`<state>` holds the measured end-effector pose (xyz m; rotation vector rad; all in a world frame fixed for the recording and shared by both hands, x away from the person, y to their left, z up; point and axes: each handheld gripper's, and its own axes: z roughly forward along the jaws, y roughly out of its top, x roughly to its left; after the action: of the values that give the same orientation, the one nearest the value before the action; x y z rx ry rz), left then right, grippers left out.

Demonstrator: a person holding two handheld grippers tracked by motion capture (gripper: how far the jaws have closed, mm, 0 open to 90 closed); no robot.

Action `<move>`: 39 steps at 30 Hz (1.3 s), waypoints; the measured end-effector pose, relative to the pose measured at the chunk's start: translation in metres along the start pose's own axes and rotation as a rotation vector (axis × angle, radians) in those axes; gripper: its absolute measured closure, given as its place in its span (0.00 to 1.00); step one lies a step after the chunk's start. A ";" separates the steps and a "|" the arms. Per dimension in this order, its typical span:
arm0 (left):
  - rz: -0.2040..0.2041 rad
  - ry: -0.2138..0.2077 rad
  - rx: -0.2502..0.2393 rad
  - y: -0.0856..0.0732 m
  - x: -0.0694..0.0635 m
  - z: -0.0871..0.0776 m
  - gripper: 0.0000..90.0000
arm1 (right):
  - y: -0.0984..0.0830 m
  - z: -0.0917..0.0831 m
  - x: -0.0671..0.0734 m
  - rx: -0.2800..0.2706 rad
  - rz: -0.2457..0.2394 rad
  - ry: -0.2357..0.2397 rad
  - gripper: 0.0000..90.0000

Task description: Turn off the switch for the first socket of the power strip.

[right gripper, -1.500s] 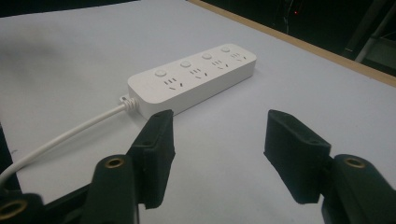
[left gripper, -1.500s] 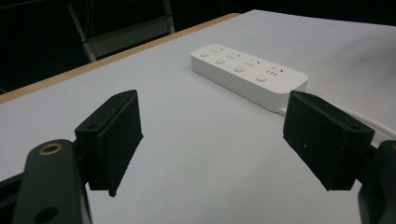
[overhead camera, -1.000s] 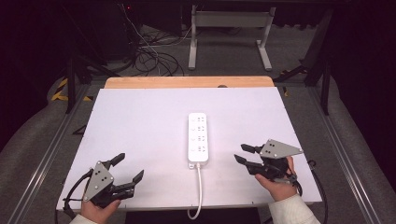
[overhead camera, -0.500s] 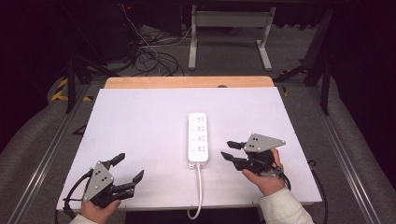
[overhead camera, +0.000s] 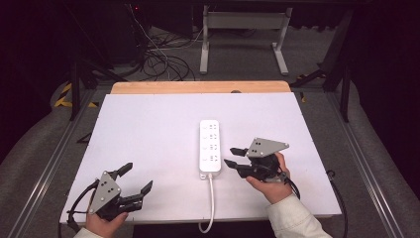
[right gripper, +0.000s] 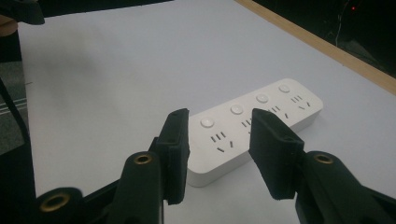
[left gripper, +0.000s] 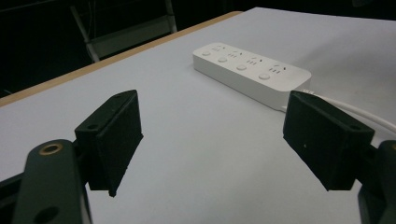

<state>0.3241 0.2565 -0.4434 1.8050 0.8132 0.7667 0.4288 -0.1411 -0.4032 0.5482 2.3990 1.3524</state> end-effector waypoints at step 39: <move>0.009 0.007 0.016 0.000 0.000 0.002 0.23 | 0.030 0.047 0.003 0.091 -0.016 0.086 0.95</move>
<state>0.3256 0.2557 -0.4445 1.8217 0.8185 0.7745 0.4533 -0.0911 -0.4005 0.5029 2.5392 1.2897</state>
